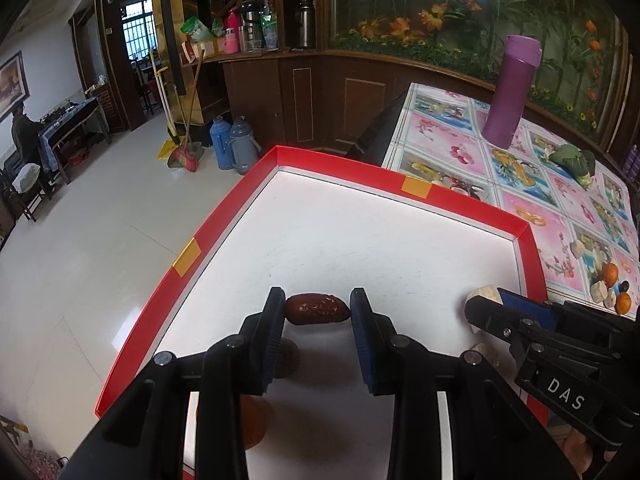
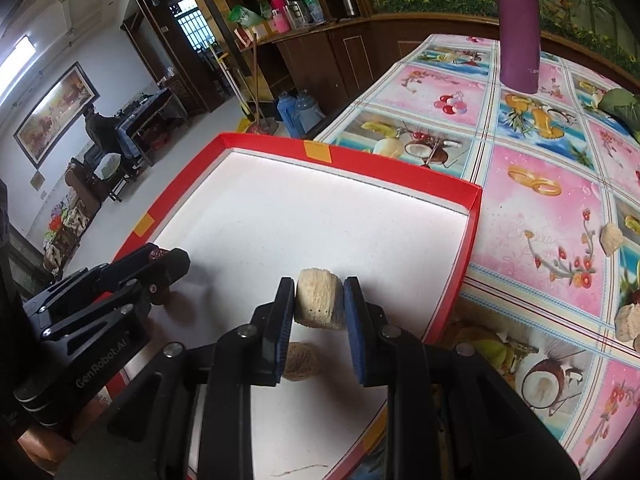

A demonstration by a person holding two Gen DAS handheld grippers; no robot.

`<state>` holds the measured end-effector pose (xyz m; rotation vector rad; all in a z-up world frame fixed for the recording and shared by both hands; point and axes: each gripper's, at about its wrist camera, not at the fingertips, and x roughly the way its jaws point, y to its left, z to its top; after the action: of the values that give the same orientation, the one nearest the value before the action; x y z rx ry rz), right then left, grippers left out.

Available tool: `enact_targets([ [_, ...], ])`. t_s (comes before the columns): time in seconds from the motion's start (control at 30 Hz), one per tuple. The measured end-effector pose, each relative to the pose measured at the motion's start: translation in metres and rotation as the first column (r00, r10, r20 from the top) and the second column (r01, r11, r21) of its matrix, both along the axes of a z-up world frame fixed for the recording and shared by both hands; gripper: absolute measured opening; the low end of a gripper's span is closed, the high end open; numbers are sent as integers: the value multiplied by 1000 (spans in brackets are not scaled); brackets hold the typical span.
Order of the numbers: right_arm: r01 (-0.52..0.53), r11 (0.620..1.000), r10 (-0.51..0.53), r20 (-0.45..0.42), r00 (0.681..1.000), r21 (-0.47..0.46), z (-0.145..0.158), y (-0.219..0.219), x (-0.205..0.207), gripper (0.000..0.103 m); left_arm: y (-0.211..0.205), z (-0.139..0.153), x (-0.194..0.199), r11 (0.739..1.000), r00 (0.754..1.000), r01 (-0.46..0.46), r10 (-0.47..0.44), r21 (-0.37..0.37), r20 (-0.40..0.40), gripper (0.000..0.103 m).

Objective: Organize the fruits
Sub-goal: 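Carry both items into the white tray and open both tools, then move both open tools back to the fruit pile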

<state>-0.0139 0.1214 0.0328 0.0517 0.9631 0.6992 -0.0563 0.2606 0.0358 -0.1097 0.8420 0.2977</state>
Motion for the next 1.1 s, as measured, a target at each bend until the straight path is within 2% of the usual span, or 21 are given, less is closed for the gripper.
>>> enact_targets([
  [0.27,-2,1000,2,-26,1000,-4,-4,2,0,28,9,-2,-2,999,999,-39,39,-18,-23,35],
  [0.33,-4,1000,4,-28,1000,-3,-4,1,-1,28,11,0,-3,998,998,-55,55,-22,-18,46],
  [0.4,-7,1000,8,-32,999,11,-2,-1,-3,29,12,2,-4,997,998,-70,70,-17,-8,51],
  [0.47,-11,999,12,-25,1000,49,1,-5,-3,29,12,4,-5,997,997,-77,77,-20,-2,52],
  [0.5,-14,997,15,-14,1000,72,5,-8,-4,32,12,5,-5,996,997,-80,80,-25,0,52],
  [0.57,-6,995,5,18,1000,103,12,-14,-8,46,10,7,-6,996,997,-80,80,-28,2,53],
  [0.63,20,992,-28,62,998,125,19,-24,-12,49,7,8,-5,997,997,-76,76,-26,2,53],
  [0.73,39,990,-49,68,996,133,21,-39,-11,49,-2,11,-5,998,998,-59,59,-22,8,53],
  [0.93,195,969,-199,12,980,148,8,-111,8,49,-27,16,-2,1000,1000,-14,14,-11,12,54],
  [1.0,287,946,-290,0,957,151,3,-145,19,49,-39,16,-1,1000,1000,11,-11,-9,9,54],
  [1.1,360,915,-357,-48,933,181,-3,-180,37,49,-56,17,0,999,999,54,-54,-6,5,54],
])
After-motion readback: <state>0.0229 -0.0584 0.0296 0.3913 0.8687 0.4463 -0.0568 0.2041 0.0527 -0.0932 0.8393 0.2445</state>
